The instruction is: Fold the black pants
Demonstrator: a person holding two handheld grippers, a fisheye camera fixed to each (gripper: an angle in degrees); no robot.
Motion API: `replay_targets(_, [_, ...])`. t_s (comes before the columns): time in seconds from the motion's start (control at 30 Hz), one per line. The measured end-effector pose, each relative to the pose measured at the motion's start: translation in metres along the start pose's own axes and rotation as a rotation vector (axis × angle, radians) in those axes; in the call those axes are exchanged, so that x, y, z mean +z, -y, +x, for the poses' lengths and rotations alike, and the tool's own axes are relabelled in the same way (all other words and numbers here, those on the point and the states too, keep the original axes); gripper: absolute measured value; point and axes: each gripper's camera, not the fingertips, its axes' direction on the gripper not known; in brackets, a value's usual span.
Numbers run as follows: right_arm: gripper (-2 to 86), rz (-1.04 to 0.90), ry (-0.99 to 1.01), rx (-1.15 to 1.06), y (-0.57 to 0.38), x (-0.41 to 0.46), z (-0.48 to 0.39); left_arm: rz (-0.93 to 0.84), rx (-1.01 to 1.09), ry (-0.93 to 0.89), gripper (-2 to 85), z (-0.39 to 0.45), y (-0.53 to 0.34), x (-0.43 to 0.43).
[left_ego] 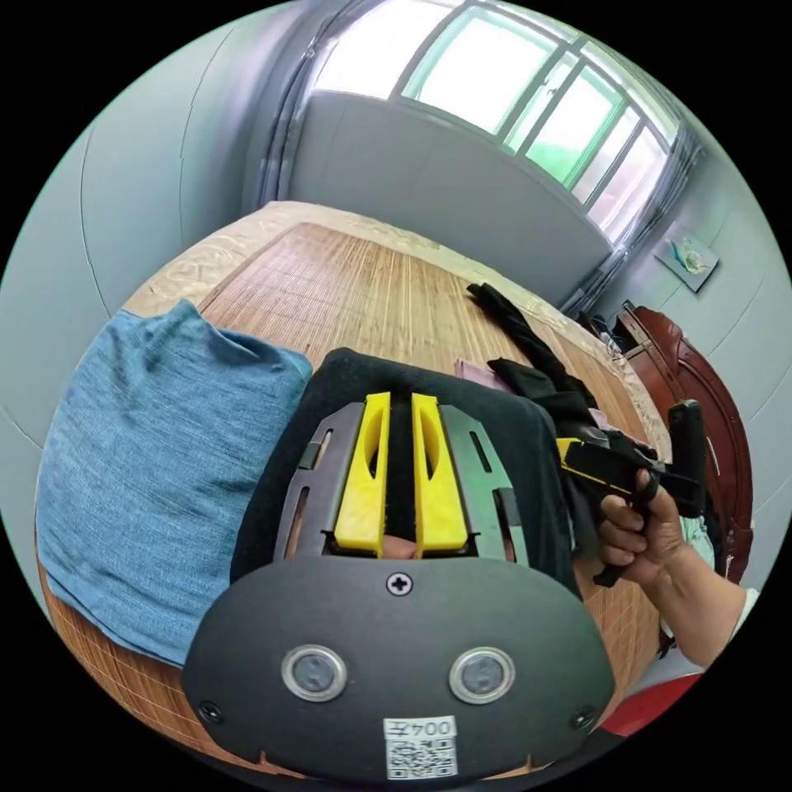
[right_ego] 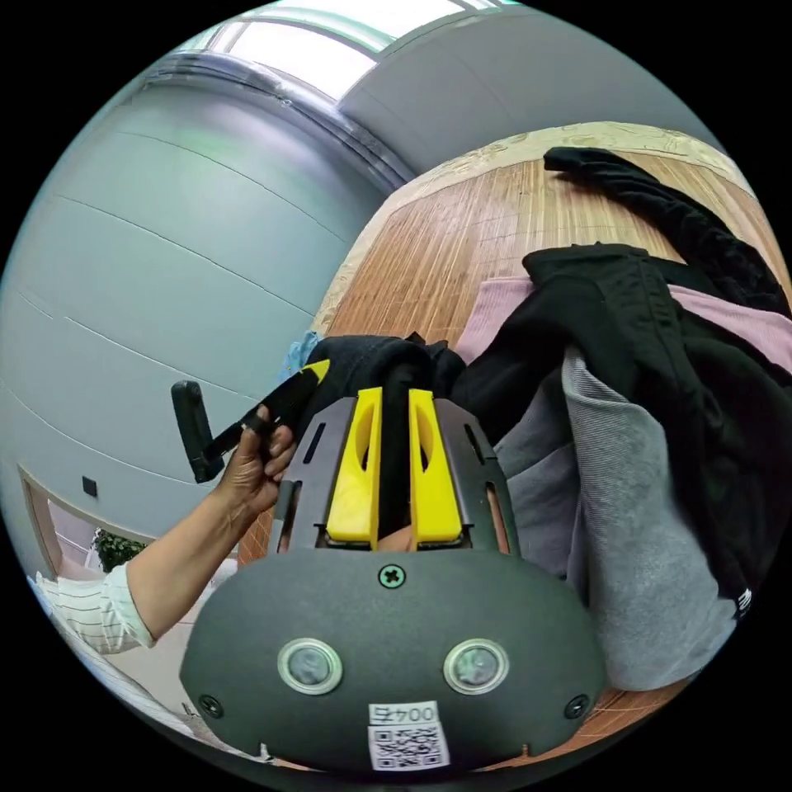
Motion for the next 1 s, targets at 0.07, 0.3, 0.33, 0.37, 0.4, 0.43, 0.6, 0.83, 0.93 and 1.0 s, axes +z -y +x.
replay_targets(0.07, [2.7, -0.100, -0.190, 0.019, 0.005, 0.015, 0.010, -0.007, -0.044, -0.073, 1.8, -0.009, 0.001, 0.003])
replay_targets(0.3, [-0.3, 0.050, -0.124, -0.108, -0.030, -0.041, -0.020, 0.003, -0.062, -0.079, 1.3, 0.013, 0.013, -0.014])
replay_targets(0.33, [-0.5, 0.065, -0.178, -0.129, -0.047, -0.059, -0.024, 0.016, -0.043, -0.070, 1.3, 0.021, 0.014, -0.020])
replay_targets(0.37, [-0.6, 0.042, -0.232, -0.143, -0.067, -0.075, -0.024, 0.042, 0.005, -0.047, 1.2, 0.039, 0.012, -0.036])
replay_targets(0.4, [-0.7, 0.014, -0.254, -0.149, -0.078, -0.082, -0.023, 0.073, 0.065, -0.049, 1.1, 0.059, 0.006, -0.056])
replay_targets(0.43, [-0.7, -0.055, -0.305, -0.151, -0.102, -0.097, -0.018, 0.082, 0.095, -0.052, 1.0, 0.068, 0.002, -0.065])
replay_targets(0.6, [-0.8, -0.274, -0.610, -0.102, -0.210, -0.153, 0.019, 0.026, 0.317, -0.027, 0.9, 0.146, -0.079, -0.149])
replay_targets(0.83, [-0.7, -0.428, -0.796, -0.021, -0.318, -0.214, 0.067, -0.115, 0.237, -0.009, 0.7, 0.207, -0.172, -0.230])
replay_targets(0.93, [-0.7, -0.371, -0.755, -0.004, -0.337, -0.236, 0.079, -0.172, 0.252, 0.001, 0.6, 0.246, -0.194, -0.256])
replay_targets(1.0, [-0.5, -0.303, -0.661, 0.107, -0.344, -0.260, 0.094, -0.203, 0.239, -0.014, 0.5, 0.277, -0.202, -0.272])
